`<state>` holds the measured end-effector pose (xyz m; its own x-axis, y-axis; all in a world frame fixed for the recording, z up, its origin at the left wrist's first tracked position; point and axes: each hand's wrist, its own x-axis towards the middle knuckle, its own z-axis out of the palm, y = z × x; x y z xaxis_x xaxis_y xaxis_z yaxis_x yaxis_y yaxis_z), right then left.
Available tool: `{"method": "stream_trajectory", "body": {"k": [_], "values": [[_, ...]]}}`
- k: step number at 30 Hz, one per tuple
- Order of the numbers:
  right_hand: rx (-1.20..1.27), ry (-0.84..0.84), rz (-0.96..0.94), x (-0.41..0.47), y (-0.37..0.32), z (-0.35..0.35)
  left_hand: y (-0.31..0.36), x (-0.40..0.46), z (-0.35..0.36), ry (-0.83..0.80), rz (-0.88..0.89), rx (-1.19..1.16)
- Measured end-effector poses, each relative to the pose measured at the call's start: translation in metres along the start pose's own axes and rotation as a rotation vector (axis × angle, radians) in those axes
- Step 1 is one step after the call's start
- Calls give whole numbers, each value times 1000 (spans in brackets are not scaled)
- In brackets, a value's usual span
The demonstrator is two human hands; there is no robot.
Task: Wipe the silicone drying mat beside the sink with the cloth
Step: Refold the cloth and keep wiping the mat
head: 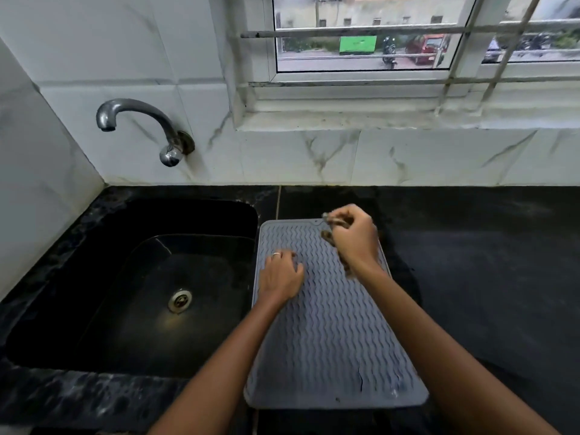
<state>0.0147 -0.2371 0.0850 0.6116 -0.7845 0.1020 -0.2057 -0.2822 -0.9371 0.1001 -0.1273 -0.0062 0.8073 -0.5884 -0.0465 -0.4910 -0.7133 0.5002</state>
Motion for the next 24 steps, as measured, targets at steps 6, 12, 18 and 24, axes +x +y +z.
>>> {"method": "stream_trajectory", "body": {"k": [6, 12, 18, 24], "values": [[-662, -255, -126, 85, 51, 76, -3, 87, 7, -179, 15, 57], [-862, -320, -168, 108, 106, 106, -23, 100, 34, -133, 49, 222], [-928, -220, -301, 101, 106, 109, -27, 102, 39, -90, 63, 212], [-976, -182, -447, 38, 112, 75, -30, 106, 38, -127, 57, 195]]}}
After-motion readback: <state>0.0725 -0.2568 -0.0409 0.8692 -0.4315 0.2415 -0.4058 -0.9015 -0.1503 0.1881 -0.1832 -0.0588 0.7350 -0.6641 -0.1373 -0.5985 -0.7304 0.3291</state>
